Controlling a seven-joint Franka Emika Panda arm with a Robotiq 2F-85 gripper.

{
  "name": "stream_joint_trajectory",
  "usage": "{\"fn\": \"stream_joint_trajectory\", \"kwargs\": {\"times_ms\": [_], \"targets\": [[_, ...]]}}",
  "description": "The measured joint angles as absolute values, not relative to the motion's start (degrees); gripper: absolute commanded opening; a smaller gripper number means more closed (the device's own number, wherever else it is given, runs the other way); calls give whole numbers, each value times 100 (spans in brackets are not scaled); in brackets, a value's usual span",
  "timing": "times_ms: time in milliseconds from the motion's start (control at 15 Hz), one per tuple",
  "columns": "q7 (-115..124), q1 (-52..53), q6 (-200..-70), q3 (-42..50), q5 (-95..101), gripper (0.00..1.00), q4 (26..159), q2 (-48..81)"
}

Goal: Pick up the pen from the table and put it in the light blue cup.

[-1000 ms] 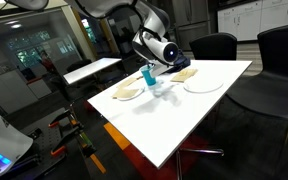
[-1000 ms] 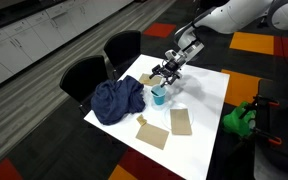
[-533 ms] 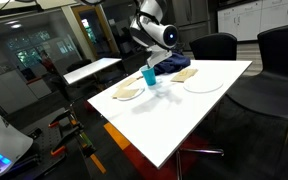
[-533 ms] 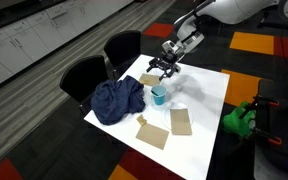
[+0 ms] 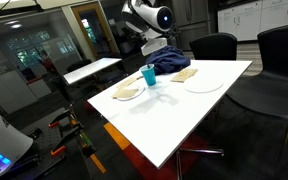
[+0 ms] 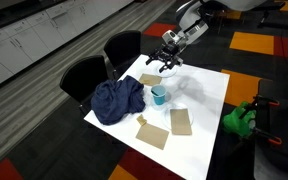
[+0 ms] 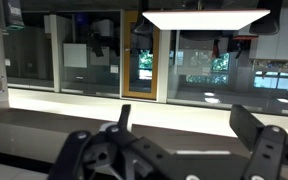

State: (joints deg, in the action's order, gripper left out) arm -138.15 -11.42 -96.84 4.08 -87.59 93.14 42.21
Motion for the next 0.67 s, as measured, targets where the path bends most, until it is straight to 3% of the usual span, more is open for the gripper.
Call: {"fn": "stream_joint_trajectory", "kwargs": {"times_ms": [667], "targets": [[-13794, -1145, -9684, 414, -8734, 100, 9402, 4175]]}}
